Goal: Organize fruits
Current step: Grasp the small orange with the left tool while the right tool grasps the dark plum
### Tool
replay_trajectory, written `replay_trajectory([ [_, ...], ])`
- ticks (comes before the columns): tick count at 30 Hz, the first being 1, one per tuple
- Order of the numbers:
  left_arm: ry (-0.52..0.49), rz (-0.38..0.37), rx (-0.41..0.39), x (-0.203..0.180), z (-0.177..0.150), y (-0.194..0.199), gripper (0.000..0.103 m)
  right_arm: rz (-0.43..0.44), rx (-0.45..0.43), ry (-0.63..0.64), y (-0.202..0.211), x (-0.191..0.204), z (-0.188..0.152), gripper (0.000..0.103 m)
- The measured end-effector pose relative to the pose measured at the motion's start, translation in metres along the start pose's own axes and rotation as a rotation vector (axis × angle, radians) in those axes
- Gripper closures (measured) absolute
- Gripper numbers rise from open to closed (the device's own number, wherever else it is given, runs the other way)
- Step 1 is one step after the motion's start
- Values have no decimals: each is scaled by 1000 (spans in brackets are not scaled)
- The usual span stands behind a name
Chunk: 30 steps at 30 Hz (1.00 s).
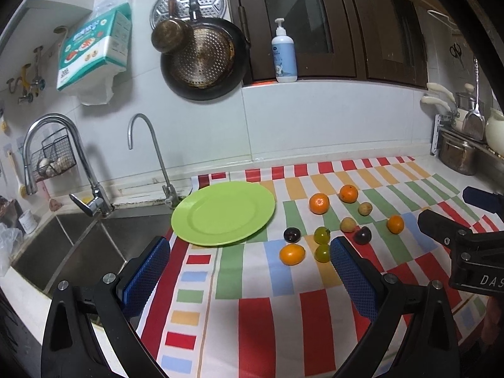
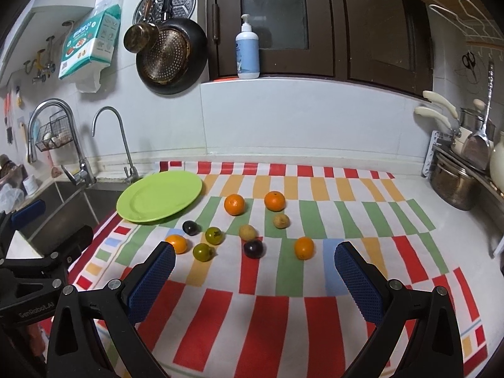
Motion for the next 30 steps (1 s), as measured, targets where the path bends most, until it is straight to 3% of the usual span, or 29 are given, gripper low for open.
replay_trajectory([
  [12,-22,-44,54,-4,-2,-51,0,-10,44,22,-48,5,3,4],
  [24,-61,-116,151,-18,-18,-107,0,-30,193,29,-107,1,-17,17],
  [30,-78,-159,201,-28,-28,-131,8,-40,272,21,-134,-5,-29,23],
])
Point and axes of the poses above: each gripper's, at about its wrist camera, not at the fingertips, and y roughly against the way its jaws point, x to its left, z to its top, the point moved 8 cm from there along -y, roughly the way its jaws point, and after that the axes turned 14 degrees about -y, right-handed, at the moved point
